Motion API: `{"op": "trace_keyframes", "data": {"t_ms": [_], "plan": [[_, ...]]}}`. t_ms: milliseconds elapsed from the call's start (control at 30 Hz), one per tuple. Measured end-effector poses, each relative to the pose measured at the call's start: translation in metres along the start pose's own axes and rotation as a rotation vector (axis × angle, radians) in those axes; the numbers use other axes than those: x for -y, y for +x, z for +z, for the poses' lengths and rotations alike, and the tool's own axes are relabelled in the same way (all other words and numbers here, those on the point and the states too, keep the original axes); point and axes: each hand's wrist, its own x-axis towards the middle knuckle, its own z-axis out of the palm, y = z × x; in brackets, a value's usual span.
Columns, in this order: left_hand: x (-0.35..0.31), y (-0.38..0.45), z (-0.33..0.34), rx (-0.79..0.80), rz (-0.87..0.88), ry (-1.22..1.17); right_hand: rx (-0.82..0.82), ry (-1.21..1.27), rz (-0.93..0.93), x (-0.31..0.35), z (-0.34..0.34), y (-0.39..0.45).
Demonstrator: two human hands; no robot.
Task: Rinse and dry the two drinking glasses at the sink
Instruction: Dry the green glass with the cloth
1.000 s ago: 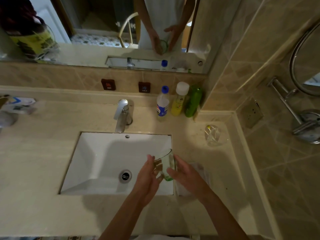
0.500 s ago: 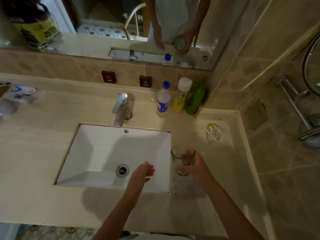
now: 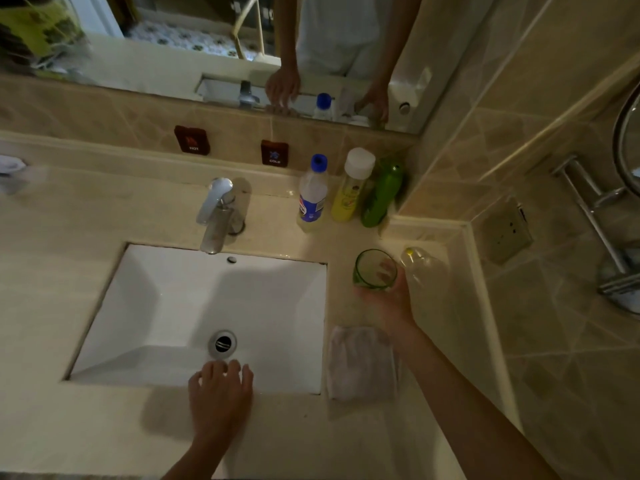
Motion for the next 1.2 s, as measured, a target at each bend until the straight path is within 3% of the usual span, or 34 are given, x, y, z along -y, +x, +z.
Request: {"op": "trace_keyframes", "data": {"t_ms": [500, 800, 1000, 1067, 1200], "plan": [[-0.005, 0.001, -0.01, 0.007, -0.026, 0.029, -0.062, 0.003, -0.026, -0.012, 0.007, 0.041], [-0.006, 0.002, -0.003, -0.002, -0.039, 0.016, -0.007, -0.024, -0.014, -0.012, 0.005, 0.04], [-0.008, 0.002, 0.003, -0.039, -0.049, 0.002, 0.092, 0.044, 0.128, -0.035, -0.016, 0.027], [-0.008, 0.002, 0.003, -0.04, -0.054, -0.017, 0.053, 0.031, 0.15, -0.051, -0.03, 0.023], [-0.007, 0.002, 0.003, -0.053, -0.044, -0.009, -0.046, 0.258, 0.301, -0.07, -0.063, 0.017]]}}
